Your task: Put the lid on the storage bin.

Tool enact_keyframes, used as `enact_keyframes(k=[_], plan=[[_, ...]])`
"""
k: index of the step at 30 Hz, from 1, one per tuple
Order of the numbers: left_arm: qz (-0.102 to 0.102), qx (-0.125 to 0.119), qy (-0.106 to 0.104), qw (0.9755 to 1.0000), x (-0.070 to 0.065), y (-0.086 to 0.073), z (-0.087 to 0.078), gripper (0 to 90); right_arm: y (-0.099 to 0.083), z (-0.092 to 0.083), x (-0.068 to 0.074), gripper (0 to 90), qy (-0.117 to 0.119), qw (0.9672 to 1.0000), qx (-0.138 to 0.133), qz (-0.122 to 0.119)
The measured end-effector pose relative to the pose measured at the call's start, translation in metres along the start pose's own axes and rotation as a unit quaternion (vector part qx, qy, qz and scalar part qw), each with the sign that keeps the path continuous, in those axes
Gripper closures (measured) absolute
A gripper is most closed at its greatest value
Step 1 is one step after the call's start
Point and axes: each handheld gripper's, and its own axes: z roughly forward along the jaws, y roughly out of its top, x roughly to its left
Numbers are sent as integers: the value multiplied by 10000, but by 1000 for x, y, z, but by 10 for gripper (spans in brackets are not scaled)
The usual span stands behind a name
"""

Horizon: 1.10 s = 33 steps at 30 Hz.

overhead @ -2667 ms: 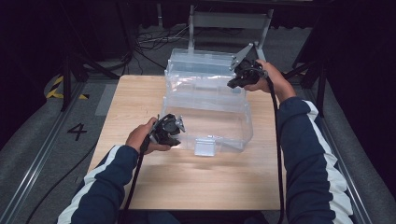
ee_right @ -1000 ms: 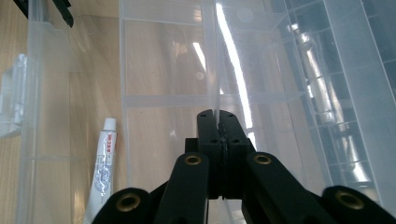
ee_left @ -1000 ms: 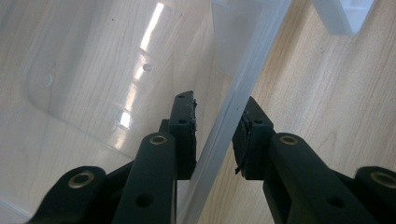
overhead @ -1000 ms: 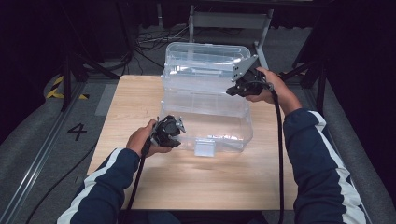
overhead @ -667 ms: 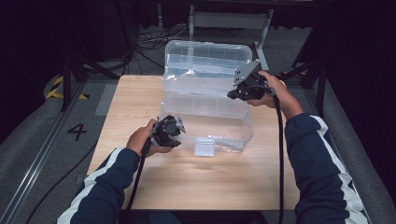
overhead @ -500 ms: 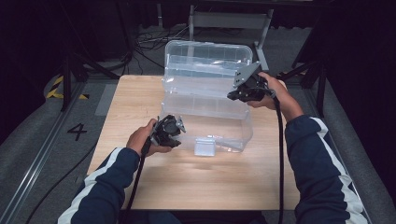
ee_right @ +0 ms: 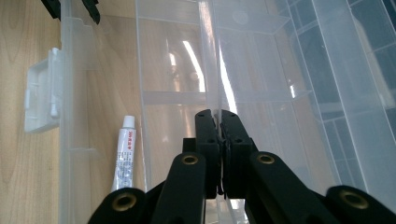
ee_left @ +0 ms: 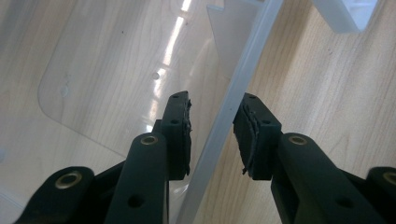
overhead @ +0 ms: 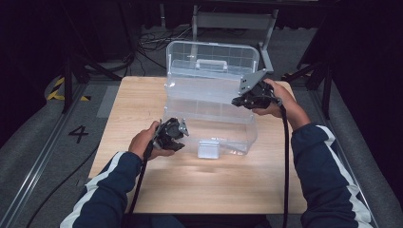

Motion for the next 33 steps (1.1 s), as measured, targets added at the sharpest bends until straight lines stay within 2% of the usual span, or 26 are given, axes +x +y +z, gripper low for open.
enact_keyframes(k=[8,21,25,28,33], plan=[[67,71,-74,9999,2,1,0,683,-1,-1,6,868,-55,10000,12,2],[228,28,-16,9997,0,0,0,683,-8,-2,14,857,-113,9999,-99,18],[221,19,-12,9998,0,0,0,682,-10,-3,17,856,-107,9998,-134,52],[143,24,22,9999,0,0,0,677,-11,-3,19,851,-134,9998,-128,30],[115,-113,51,9999,-1,-2,-2,667,-13,-3,22,850,-112,9998,-172,59]])
